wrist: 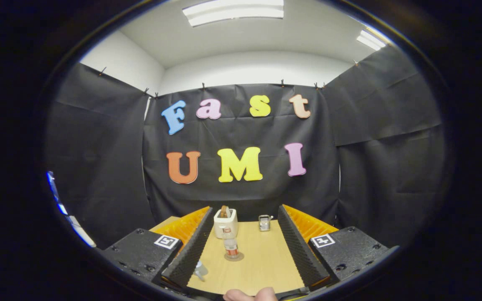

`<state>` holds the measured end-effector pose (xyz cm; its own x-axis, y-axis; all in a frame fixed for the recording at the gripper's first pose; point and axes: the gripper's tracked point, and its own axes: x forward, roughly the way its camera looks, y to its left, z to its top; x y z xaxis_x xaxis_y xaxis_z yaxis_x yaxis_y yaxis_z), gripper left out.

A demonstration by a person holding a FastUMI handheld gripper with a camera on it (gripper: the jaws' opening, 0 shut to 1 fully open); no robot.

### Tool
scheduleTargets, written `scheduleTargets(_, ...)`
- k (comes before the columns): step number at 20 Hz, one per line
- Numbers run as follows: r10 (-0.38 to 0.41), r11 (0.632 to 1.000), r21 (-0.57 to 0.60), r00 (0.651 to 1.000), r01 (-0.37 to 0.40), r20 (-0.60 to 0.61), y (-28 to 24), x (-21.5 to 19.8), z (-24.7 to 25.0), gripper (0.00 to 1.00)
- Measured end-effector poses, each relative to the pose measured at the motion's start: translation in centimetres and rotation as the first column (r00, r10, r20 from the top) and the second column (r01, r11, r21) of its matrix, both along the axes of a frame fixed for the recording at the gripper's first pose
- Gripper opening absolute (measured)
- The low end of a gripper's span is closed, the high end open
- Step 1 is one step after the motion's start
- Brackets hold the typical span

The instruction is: Take the bottle from table, then pour the juice into the cup, finally place the bottle on the coaster

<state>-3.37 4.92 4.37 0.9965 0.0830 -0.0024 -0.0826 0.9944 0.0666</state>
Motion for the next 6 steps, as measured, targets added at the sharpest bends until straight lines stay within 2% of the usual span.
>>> scheduleTargets(6,0.001,1.0,-0.003,1.0,-0.001,0.002,0.48,0.11,-0.02,0.99)
